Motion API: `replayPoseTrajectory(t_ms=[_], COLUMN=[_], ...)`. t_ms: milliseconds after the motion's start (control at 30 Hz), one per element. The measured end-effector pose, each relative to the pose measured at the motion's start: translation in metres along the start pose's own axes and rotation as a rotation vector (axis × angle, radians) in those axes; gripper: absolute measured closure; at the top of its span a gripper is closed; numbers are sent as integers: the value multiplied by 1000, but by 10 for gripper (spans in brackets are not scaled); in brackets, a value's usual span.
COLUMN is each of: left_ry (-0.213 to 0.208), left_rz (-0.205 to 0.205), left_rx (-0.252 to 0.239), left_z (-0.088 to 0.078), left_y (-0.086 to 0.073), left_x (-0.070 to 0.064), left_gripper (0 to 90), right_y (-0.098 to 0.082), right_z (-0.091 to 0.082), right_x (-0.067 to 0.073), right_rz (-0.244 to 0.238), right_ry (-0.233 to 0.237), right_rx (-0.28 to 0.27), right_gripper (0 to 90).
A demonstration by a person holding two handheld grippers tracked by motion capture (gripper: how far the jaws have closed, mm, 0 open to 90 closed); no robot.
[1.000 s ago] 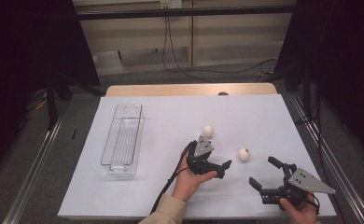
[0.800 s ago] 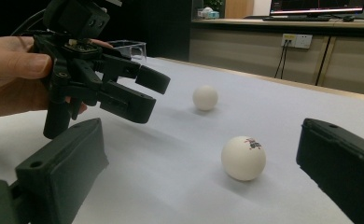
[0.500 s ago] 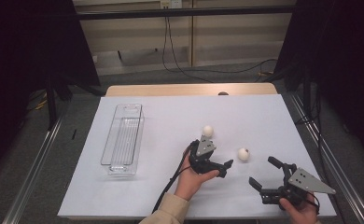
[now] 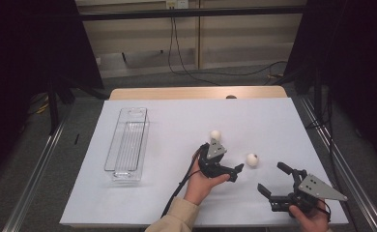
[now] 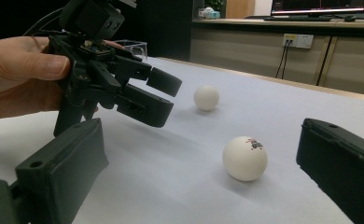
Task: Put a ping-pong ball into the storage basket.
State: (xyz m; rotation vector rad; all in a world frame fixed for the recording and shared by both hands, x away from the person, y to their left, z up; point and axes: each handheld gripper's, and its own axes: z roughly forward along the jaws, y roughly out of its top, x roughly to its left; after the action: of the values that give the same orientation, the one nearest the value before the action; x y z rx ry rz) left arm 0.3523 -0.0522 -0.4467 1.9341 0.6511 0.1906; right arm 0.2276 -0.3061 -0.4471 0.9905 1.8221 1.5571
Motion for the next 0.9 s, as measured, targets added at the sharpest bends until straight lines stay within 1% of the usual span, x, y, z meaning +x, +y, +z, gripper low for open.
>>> replayPoseTrajectory(t_ms=[133,533,900], left_ry=[-1,-4,-7], left_rz=[7,10,6], left_rx=[4,7,11], left_z=[2,8,11], left_y=[1,3,3], left_x=[-1,-3,-2], left_gripper=[27,28,30], right_y=[0,0,0], right_z=[0,0,0], right_x=[0,0,0], right_rz=[0,-2,-4], right_ry=[0,1,2], right_rx=[0,-2,0], right_gripper=[9,9,9])
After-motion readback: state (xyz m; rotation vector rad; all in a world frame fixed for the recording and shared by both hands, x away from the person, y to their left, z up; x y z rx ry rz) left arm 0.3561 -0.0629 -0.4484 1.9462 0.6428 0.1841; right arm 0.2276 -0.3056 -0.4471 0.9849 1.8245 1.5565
